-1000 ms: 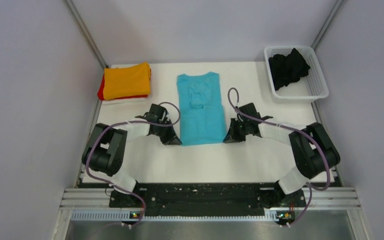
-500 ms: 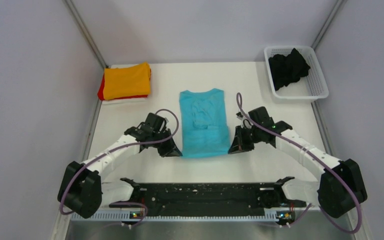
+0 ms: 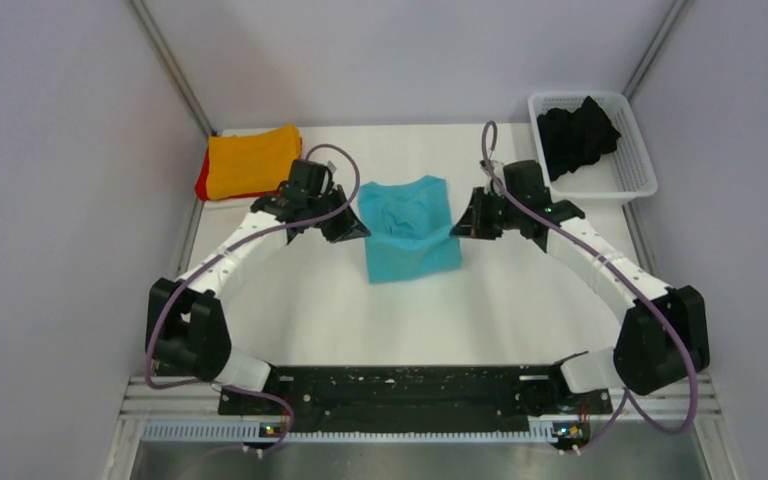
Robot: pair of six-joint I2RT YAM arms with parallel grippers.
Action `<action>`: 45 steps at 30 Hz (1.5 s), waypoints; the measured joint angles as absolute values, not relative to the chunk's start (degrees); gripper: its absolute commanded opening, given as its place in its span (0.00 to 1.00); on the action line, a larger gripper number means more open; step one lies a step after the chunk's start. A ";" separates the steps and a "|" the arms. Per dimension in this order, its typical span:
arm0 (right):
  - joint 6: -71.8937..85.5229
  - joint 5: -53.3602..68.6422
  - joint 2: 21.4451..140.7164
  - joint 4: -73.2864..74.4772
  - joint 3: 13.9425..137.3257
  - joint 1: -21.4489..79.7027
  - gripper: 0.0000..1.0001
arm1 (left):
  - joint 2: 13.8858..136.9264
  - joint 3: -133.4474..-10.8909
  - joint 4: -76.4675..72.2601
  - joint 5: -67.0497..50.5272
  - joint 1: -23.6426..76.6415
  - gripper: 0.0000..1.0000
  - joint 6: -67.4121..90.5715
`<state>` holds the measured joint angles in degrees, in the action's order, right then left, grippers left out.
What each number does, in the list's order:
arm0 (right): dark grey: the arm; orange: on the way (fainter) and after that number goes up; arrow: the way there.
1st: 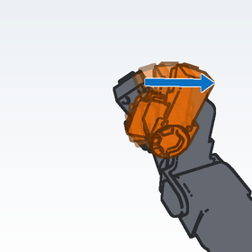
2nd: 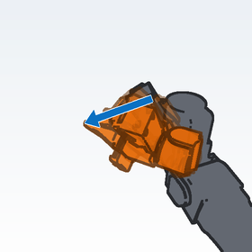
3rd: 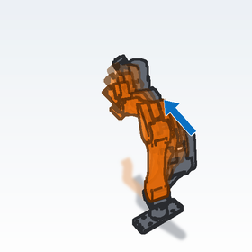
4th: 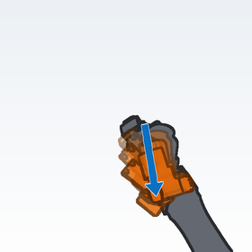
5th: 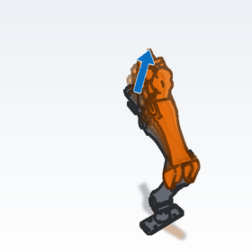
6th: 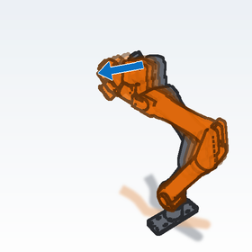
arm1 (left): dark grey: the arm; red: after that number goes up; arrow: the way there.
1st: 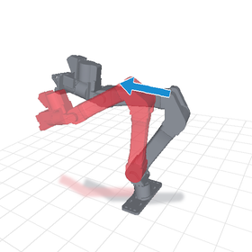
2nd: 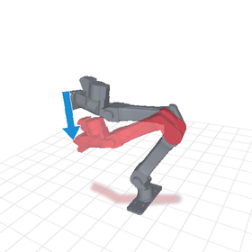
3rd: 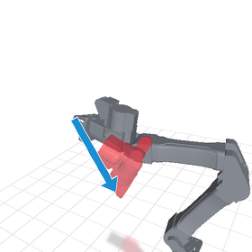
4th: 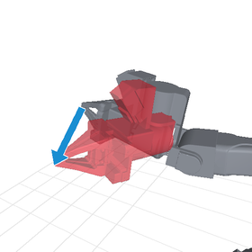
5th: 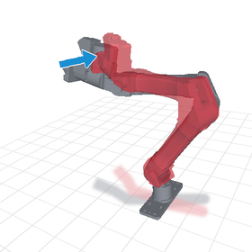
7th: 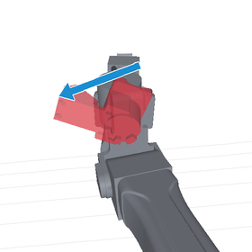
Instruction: Fold and stack the t-shirts
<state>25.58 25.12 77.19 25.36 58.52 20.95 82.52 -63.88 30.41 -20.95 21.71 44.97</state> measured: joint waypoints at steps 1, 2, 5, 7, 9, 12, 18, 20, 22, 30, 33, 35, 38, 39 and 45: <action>25.80 24.93 78.22 24.38 59.29 20.75 0.00 | 83.44 -64.97 30.26 -20.82 21.19 0.00 44.77; 26.11 24.73 79.29 23.62 60.05 20.45 0.00 | 84.75 -66.48 30.13 -20.75 20.40 0.00 44.53; 26.59 24.12 82.70 22.31 63.09 19.57 0.00 | 88.09 -69.52 30.04 -20.73 18.61 0.00 43.79; 26.65 23.90 84.99 21.96 65.82 19.05 0.00 | 89.73 -71.13 30.09 -20.71 17.78 0.00 43.42; 26.63 23.73 86.83 21.61 68.36 18.76 0.00 | 92.68 -74.74 30.52 -20.67 16.71 0.00 42.50; 26.63 23.68 89.03 20.95 71.53 18.44 0.00 | 95.46 -79.33 30.98 -20.49 15.92 0.00 41.36; 26.65 24.01 94.19 19.97 77.17 17.43 0.00 | 100.86 -87.35 31.81 -20.51 14.28 0.00 39.53; 26.65 24.32 96.57 19.59 79.13 17.10 0.00 | 102.54 -89.10 32.05 -20.51 13.56 0.00 39.03; 26.81 24.80 99.13 19.49 81.25 16.84 0.00 | 104.42 -91.02 32.80 -20.47 12.82 0.00 38.72; 27.57 25.47 108.60 19.18 88.23 16.21 0.00 | 114.10 -100.25 35.14 -20.21 11.09 0.00 37.41; 28.03 24.69 111.42 19.05 89.89 16.19 0.00 | 118.61 -104.40 35.62 -20.27 10.79 0.00 37.28; 28.25 24.12 113.67 18.68 91.46 16.14 0.00 | 121.16 -106.43 35.79 -20.25 10.63 0.00 37.28; 28.84 23.09 117.47 17.45 94.11 16.03 0.03 | 124.73 -108.64 35.83 -20.21 10.39 0.08 37.34; 29.19 22.48 118.93 17.12 95.20 15.99 0.14 | 125.80 -109.27 35.88 -20.18 10.31 0.20 37.36; 30.63 19.97 128.22 17.37 104.57 15.88 0.98 | 131.57 -115.94 36.84 -19.27 9.45 0.98 37.76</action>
<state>30.63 19.97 128.22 17.37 104.57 15.88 131.57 -115.94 36.84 -19.27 9.45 37.76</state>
